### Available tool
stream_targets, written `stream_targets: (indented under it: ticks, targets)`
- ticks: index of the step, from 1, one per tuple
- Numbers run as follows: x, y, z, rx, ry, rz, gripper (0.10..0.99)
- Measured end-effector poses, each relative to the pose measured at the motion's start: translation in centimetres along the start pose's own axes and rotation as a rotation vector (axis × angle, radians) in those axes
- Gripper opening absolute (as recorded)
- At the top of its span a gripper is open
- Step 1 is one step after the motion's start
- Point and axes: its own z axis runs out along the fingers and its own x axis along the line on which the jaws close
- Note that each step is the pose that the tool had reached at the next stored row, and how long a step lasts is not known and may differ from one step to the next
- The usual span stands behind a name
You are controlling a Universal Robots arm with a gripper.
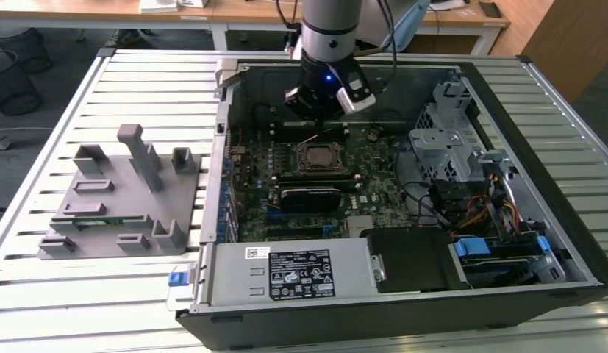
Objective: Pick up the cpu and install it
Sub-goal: 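Install the first cpu locking lever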
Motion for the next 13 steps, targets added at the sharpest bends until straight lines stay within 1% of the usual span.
stream_targets:
  ticks: [4,13]
  targets:
    - [-0.36,0.06,0.10,0.000,0.0000,0.000,0.106]
    - [-0.83,0.10,0.47,0.000,0.0000,0.000,0.106]
